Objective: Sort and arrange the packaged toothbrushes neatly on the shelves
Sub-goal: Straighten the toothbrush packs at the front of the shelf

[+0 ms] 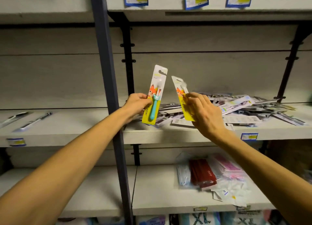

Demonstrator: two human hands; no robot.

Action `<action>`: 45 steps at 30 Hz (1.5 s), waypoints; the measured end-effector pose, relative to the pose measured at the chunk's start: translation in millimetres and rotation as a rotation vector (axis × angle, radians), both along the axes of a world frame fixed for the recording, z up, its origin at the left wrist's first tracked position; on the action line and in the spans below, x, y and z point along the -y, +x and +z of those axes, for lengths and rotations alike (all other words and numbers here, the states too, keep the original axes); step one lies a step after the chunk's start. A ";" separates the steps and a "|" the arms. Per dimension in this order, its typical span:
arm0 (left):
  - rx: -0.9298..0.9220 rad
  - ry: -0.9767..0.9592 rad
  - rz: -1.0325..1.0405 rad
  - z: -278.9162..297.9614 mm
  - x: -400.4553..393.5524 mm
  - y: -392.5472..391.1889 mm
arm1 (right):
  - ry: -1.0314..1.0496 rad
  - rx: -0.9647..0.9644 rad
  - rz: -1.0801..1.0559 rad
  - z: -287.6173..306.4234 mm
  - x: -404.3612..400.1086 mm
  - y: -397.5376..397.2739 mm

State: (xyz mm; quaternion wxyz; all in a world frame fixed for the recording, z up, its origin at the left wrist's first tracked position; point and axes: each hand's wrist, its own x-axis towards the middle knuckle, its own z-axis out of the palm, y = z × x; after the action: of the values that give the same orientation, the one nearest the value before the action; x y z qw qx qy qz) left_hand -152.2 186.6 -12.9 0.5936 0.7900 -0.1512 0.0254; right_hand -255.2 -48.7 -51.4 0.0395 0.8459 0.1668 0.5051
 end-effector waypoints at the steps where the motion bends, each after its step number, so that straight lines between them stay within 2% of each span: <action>1: -0.003 0.022 -0.029 0.2 -8.3 -7.9 | 0.000 0.019 0.001 -0.5 -9.8 -7.3; 7: 0.017 -0.002 -0.200 -0.7 -79.6 -57.0 | -0.052 0.064 -0.043 -8.9 -84.9 -42.4; 11: 0.030 -0.010 -0.247 -4.8 -156.0 -80.1 | -0.073 0.090 -0.029 -15.0 -160.4 -54.7; 16: -0.022 -0.070 -0.171 -18.7 -268.6 -88.5 | -0.114 0.065 0.025 -16.4 -266.5 -56.2; 22: -0.082 -0.151 0.048 -24.9 -396.1 -80.2 | -0.150 -0.120 0.070 -5.0 -370.3 -34.8; 29: -0.120 -0.092 0.451 -50.5 -528.7 -47.1 | -0.201 -0.132 0.263 -14.8 -487.7 27.3; 34: -0.098 -0.032 0.544 -58.6 -597.8 -2.9 | -0.373 -0.360 0.300 -25.0 -565.3 86.6; 45: 0.007 0.200 0.551 -42.0 -696.4 138.7 | -0.368 -0.434 0.374 -17.2 -700.6 254.8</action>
State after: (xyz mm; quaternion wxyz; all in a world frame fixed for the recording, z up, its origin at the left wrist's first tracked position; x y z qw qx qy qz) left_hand -13.6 883.0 -54.9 0.4831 0.8557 0.0651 0.1736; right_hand -0.4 651.9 -68.7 0.0618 0.8671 0.4119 0.2732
